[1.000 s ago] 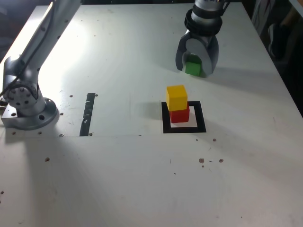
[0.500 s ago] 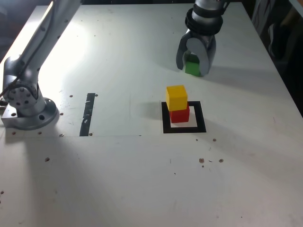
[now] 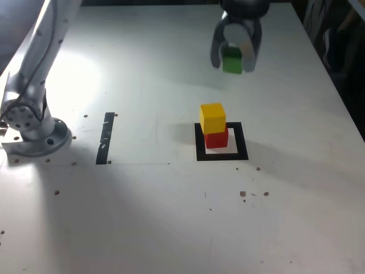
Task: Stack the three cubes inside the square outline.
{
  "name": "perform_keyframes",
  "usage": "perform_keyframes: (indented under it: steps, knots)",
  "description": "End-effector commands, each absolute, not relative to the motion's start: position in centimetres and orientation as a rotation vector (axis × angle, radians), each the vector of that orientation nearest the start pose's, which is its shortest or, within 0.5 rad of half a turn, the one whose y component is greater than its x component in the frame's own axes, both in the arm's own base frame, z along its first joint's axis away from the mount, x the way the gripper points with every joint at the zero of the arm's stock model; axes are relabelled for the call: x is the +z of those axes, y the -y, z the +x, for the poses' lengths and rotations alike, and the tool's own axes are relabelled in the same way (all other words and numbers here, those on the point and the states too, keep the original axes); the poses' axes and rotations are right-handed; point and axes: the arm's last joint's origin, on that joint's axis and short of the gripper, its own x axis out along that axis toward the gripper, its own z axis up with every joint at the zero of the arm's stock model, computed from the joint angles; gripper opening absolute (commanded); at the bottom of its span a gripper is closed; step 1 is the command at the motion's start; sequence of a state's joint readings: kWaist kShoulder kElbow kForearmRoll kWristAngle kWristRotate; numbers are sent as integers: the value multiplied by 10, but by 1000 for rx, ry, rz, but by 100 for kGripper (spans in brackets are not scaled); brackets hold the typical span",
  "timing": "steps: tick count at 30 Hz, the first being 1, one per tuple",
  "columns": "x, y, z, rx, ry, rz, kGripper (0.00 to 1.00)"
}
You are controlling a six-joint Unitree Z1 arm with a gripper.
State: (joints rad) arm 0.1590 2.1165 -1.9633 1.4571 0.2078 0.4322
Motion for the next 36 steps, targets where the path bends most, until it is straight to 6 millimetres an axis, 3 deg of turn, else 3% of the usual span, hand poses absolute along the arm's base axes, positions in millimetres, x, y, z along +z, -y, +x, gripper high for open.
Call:
perform_keyframes:
  steps: [1,6,13,26,36]
  knots:
    - [338,-58,377,-16,-1609,346,17]
    - [354,-12,352,44,-1635,274,17]
    - [336,28,341,91,-1705,104,17]
    - [320,40,344,117,-1716,44,17]
    - [303,39,351,113,-1711,26,17]
